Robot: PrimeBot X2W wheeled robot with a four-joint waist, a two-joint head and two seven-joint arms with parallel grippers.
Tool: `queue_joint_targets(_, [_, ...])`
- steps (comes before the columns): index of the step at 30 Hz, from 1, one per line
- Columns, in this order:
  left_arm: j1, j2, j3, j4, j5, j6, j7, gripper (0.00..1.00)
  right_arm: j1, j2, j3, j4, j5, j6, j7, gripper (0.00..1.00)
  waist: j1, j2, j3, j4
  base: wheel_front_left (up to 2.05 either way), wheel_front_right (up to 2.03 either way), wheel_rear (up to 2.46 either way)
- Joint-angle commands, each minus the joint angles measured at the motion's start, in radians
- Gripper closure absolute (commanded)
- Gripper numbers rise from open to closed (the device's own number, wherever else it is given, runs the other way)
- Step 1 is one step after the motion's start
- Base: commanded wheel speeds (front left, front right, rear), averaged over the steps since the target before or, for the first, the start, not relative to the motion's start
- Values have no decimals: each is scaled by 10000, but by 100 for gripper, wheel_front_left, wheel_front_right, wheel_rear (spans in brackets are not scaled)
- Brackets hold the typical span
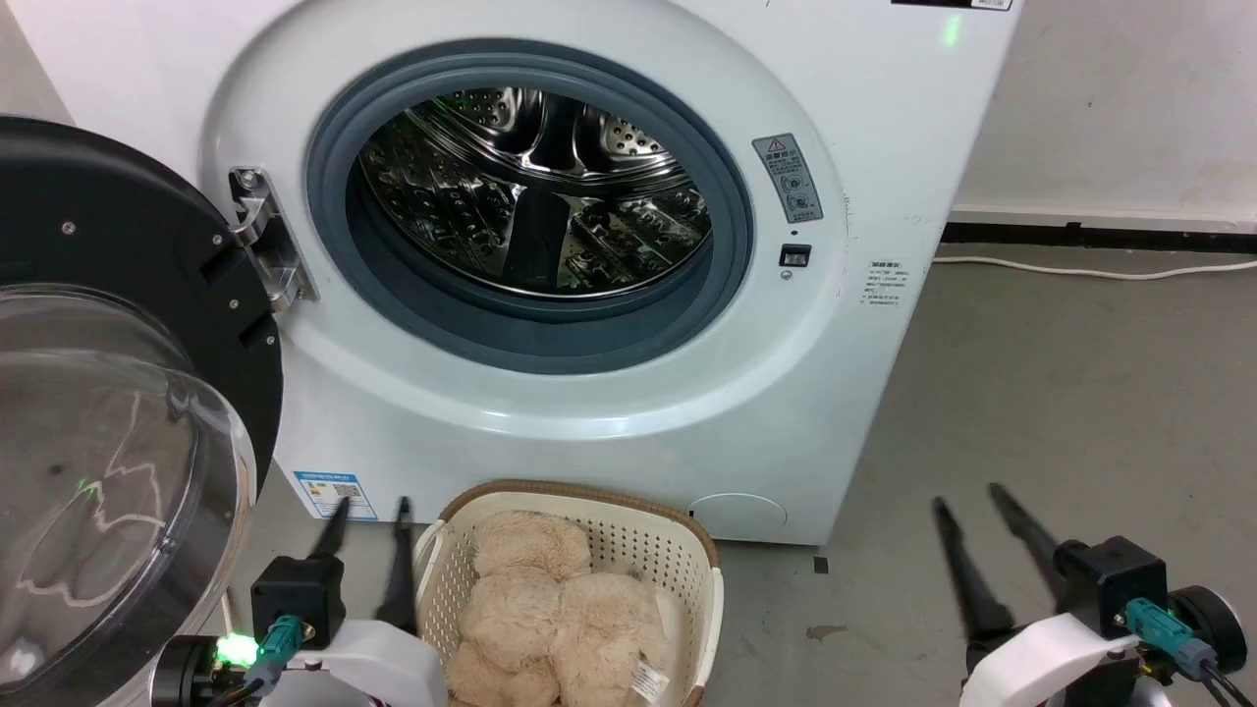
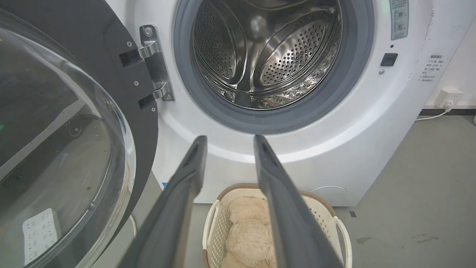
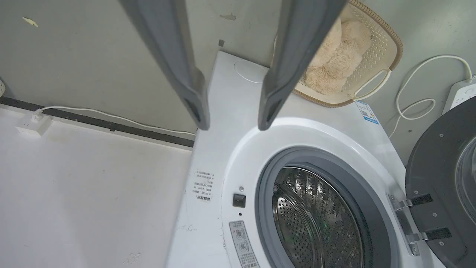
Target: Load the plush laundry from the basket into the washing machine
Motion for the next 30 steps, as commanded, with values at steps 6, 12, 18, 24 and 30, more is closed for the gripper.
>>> queue_joint_targets(6, [-44,0,-192,2,6,48,-114,0,54,2,-112,-84,180,0,-114,0,0,0,28,-20,0,0,0])
queue_joint_targets(12, [-126,0,-428,56,-4,111,-239,0,62,3,-213,-190,297,1,-239,0,0,0,151,-82,0,0,0])
queue_joint_targets(18, [-281,0,-684,271,-32,165,-365,0,26,3,-265,-286,485,1,-365,0,0,0,413,-197,0,0,0])
queue_joint_targets(24, [-510,0,-950,754,-167,177,-490,0,-80,-13,-361,-398,700,1,-490,0,0,0,800,-370,0,0,0])
queue_joint_targets(30, [-884,0,-1151,1602,-309,170,-615,0,-239,-35,-342,-474,915,1,-615,0,0,0,1238,-586,0,0,0])
